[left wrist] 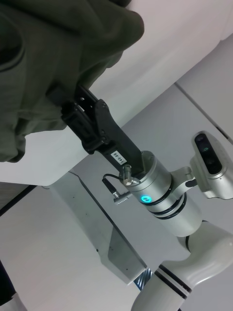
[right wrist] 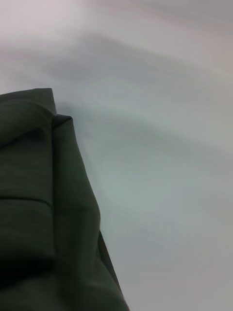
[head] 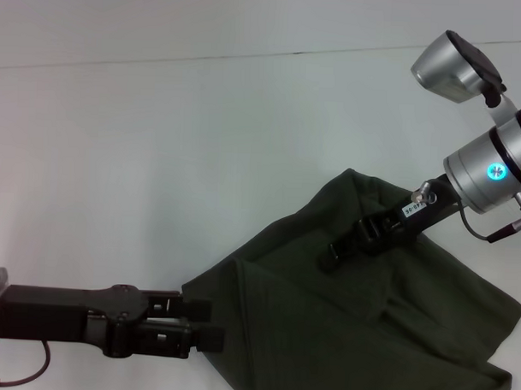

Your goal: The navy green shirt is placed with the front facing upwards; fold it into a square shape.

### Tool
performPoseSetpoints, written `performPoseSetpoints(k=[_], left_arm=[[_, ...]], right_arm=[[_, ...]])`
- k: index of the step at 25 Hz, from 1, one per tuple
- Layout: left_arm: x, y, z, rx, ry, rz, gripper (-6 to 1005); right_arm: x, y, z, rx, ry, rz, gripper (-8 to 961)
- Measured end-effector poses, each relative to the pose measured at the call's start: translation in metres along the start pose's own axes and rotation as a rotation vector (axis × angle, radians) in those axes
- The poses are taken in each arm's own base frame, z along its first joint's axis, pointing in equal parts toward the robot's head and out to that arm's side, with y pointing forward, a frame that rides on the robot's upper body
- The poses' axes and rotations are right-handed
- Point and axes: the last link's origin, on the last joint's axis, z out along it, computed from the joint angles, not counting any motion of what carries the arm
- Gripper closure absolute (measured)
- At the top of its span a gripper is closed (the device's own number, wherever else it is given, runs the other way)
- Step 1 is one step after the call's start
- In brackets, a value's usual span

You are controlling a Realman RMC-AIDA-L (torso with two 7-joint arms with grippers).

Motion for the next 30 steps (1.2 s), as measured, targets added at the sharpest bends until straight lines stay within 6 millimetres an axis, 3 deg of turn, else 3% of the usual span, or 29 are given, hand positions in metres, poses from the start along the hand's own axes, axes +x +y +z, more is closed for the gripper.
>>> performPoseSetpoints(k=[8,11,16,30], left_arm=[[0.001,-0.001,0.001,0.003,0.007,0.000,188],[0.002,-0.001,0.001,0.004,0.008,0.001,188],[0.002,-0.001,0.002,0.007,0.010,0.001,187],[0.008,-0.004,0.001,0.029,0.005,0.003,187]], right_arm=[[0.001,0.004,0.002,-0.010,0.011,-0.022,489],[0.000,0.004,0.000,-0.011,0.009,-0.024,704],[-0.005,0.008,-0.012,-0.005,-0.009,-0.036,917],[-0.018,0.027,-0.064,-0.005,-0.095,-0.078,918]])
